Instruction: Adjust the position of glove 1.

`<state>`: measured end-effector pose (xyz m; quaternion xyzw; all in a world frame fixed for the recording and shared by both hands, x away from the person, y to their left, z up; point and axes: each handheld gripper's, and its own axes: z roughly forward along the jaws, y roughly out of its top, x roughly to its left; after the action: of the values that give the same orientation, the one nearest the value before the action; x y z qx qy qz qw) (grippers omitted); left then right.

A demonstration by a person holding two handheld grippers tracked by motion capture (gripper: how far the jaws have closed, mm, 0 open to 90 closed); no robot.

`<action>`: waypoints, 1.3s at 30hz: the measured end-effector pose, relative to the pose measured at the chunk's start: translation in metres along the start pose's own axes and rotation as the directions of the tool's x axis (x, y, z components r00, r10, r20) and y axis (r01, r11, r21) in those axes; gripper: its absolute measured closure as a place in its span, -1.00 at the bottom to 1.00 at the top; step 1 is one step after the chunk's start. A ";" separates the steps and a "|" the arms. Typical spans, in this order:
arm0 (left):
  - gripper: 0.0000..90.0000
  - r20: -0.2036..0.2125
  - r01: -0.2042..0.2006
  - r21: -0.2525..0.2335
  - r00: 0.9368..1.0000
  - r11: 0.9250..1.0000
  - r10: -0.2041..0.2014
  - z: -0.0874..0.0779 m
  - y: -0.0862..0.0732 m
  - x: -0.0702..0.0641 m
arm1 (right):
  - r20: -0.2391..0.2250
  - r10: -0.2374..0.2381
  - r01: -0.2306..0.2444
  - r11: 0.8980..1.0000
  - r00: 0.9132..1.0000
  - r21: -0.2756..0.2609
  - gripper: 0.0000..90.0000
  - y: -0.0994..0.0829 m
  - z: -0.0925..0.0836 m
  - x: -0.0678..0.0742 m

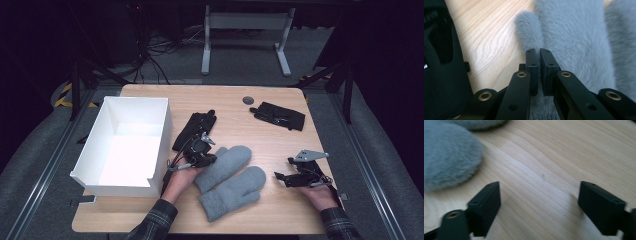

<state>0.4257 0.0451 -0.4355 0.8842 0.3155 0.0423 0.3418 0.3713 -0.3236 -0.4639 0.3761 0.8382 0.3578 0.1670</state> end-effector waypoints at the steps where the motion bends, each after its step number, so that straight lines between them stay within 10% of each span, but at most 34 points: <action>1: 0.92 0.001 -0.004 -0.011 1.000 1.000 0.004 -0.003 0.001 -0.001 | -0.014 -0.001 0.001 1.000 1.000 -0.010 -0.30 0.002 -0.003 0.001; 7: 0.93 0.024 -0.016 -0.065 1.000 0.998 0.017 -0.018 0.008 -0.011 | -0.117 -0.057 0.048 0.996 0.992 -0.077 0.54 0.014 -0.019 0.018; 12: 0.93 0.035 -0.032 -0.085 0.999 0.996 0.035 -0.030 0.011 -0.017 | -0.240 -0.144 0.124 0.987 0.960 -0.099 0.97 0.025 -0.020 0.045; 18: 0.93 0.049 -0.044 -0.091 0.998 0.995 0.049 -0.036 0.013 -0.021 | -0.362 -0.231 0.209 0.973 0.903 -0.099 1.00 0.037 -0.011 0.083; 23: 0.93 0.049 -0.051 -0.091 0.997 0.995 0.056 -0.038 0.012 -0.022 | -0.385 -0.256 0.233 0.967 0.887 -0.105 1.00 0.045 0.001 0.101; 39: 0.93 0.044 -0.067 -0.129 0.996 0.989 0.074 -0.051 0.015 -0.030 | -0.260 -0.218 0.216 0.976 0.941 -0.038 1.00 0.052 0.039 0.089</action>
<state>0.3946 0.0488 -0.3828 0.8720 0.2724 0.0530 0.4033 0.3605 -0.2149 -0.4540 0.2299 0.8877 0.3876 0.0945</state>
